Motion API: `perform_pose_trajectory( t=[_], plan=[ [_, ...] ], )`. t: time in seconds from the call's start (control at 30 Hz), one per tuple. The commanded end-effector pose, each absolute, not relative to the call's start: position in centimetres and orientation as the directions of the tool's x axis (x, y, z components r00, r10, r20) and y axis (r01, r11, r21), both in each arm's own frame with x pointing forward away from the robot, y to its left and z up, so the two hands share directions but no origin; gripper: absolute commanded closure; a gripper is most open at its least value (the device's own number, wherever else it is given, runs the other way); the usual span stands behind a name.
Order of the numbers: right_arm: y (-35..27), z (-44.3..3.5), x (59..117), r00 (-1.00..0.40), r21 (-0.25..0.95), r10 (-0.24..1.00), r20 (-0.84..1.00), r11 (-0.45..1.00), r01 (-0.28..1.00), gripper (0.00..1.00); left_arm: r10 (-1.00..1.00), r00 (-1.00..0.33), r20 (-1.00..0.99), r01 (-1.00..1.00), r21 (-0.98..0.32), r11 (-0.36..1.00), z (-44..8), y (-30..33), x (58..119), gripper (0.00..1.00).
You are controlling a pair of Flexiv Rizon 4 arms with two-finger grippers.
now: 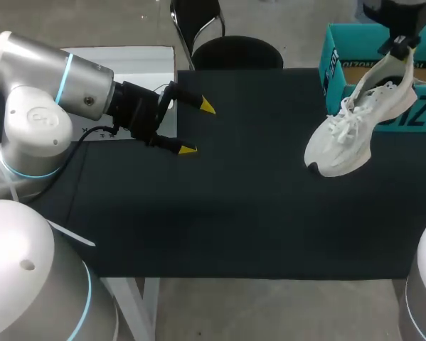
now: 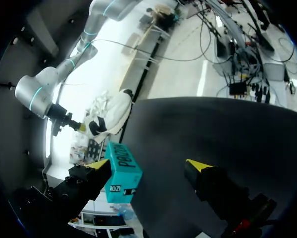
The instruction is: Take the shoe out of the shoebox, open the shoe tongue, remove and reinsert the insole, then place the shoe into the shoebox
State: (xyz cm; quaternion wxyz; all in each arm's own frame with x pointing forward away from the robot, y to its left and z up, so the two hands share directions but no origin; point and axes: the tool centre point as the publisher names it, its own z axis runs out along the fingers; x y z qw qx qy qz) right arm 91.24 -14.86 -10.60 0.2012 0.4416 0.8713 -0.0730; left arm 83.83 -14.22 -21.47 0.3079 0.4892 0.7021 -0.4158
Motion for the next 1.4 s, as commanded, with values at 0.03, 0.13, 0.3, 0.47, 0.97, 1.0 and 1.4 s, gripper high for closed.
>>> perform_pose_trajectory(
  t=[0.03,0.13,0.3,0.47,0.97,1.0,1.4],
  plan=[
    [-17.0,-9.9,95.1,-0.28,0.076,0.934,-0.221,0.303,0.95,1.0,0.434,-0.331,-0.838,0.943,-0.281,0.176,-21.4,-14.3,83.9,0.0],
    [-18.0,-9.1,97.6,-0.156,0.101,0.963,-0.218,0.181,0.978,1.0,0.434,-0.331,-0.838,0.943,-0.281,0.176,-21.4,-14.3,83.9,0.0],
    [-20.5,-9.4,102.4,-0.008,0.1,0.969,-0.246,0.034,0.994,1.0,0.434,-0.331,-0.838,0.943,-0.281,0.176,-21.4,-14.3,83.9,0.0],
    [-24.1,-10.3,106.1,0.144,0.115,0.957,-0.252,-0.118,0.986,1.0,0.434,-0.331,-0.838,0.943,-0.281,0.176,-21.4,-14.3,83.9,0.0],
    [-33.3,-12.0,107.7,0.392,0.166,0.864,-0.316,-0.356,0.92,1.0,0.434,-0.331,-0.838,0.943,-0.281,0.176,-21.4,-14.3,83.9,0.0],
    [-33.5,-12.0,107.6,0.396,0.167,0.865,-0.309,-0.36,0.918,1.0,0.434,-0.331,-0.838,0.943,-0.281,0.176,-21.4,-14.3,83.9,0.0],
    [-33.3,-12.0,107.4,0.391,0.156,0.867,-0.31,-0.359,0.92,1.0,0.434,-0.331,-0.838,0.943,-0.281,0.176,-21.4,-14.3,83.9,0.0]
  ],
)
